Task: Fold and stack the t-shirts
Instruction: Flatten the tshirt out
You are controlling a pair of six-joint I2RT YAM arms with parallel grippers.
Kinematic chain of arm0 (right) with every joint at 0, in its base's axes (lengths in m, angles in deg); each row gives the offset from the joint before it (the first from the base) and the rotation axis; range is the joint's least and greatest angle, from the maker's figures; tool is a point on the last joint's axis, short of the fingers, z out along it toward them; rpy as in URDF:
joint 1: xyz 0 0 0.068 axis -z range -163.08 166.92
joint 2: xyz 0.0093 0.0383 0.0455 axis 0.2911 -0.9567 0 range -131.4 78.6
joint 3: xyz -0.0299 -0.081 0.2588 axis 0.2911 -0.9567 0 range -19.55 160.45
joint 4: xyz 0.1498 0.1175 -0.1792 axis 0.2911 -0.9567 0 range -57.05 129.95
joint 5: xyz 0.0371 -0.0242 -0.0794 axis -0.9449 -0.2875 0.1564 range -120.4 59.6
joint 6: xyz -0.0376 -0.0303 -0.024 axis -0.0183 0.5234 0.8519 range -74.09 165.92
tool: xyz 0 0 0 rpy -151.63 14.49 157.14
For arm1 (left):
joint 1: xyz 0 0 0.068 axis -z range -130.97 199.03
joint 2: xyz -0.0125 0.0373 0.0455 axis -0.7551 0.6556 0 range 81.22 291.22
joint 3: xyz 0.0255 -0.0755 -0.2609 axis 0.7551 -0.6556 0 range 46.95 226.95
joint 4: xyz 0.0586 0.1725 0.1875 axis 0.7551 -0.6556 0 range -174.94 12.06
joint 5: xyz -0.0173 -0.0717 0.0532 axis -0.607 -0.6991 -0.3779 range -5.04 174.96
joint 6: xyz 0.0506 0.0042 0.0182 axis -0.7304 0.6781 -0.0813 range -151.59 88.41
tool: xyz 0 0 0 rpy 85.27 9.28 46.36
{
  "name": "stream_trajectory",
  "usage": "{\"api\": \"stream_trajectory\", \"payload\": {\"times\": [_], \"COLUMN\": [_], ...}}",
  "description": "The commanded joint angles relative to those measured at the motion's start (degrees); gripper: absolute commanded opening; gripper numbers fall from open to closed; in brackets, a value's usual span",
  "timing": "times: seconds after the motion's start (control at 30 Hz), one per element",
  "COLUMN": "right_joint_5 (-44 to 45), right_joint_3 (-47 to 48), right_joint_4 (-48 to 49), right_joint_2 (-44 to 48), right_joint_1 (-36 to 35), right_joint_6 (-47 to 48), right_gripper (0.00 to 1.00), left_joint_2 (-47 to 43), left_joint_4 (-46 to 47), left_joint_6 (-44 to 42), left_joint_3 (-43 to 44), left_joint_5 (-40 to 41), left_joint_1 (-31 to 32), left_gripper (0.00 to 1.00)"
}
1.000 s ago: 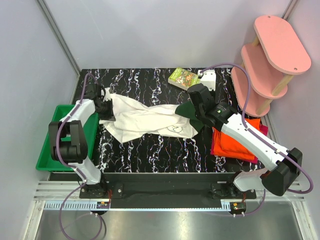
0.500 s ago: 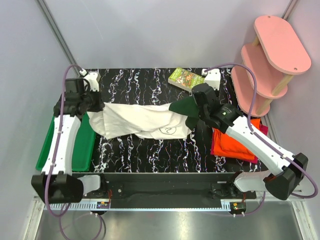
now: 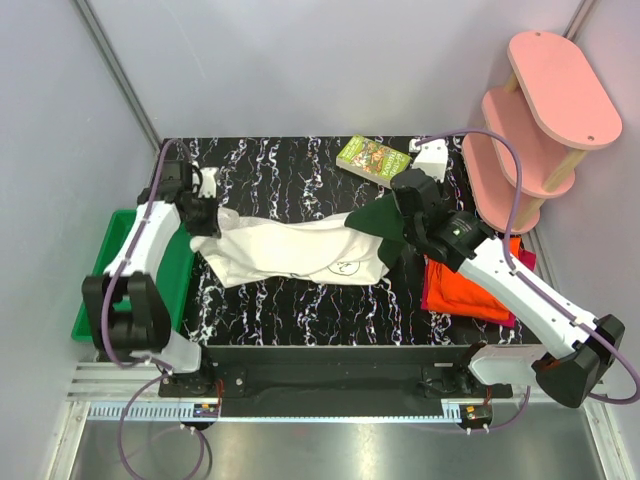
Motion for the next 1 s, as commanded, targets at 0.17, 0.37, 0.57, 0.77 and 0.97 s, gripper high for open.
{"api": "stream_trajectory", "payload": {"times": [0.17,0.37,0.57,0.77,0.97], "right_joint_5": [0.8,1.3,1.2,0.9,0.5], "right_joint_3": [0.3,0.5,0.6,0.4,0.3], "right_joint_4": [2.4,2.4,2.8,3.1,3.4], "right_joint_2": [-1.4,-1.7,-2.6,-3.4,-3.7], "right_joint_1": [0.4,0.4,0.4,0.3,0.4], "right_joint_6": [0.8,1.6,1.6,1.1,0.5], "right_gripper": [0.0,0.0,0.0,0.0,0.0], "left_joint_2": [13.4,14.3,13.9,11.4,7.9], "left_joint_4": [7.1,8.4,8.7,8.9,8.6], "left_joint_6": [3.8,4.0,4.1,5.6,5.6], "left_joint_3": [5.1,4.8,3.8,2.5,0.8], "left_joint_5": [-1.2,-0.9,-0.8,-2.7,-4.8], "left_joint_1": [0.0,0.1,0.2,0.1,0.1], "left_gripper": [0.16,0.32,0.27,0.18,0.18]}}
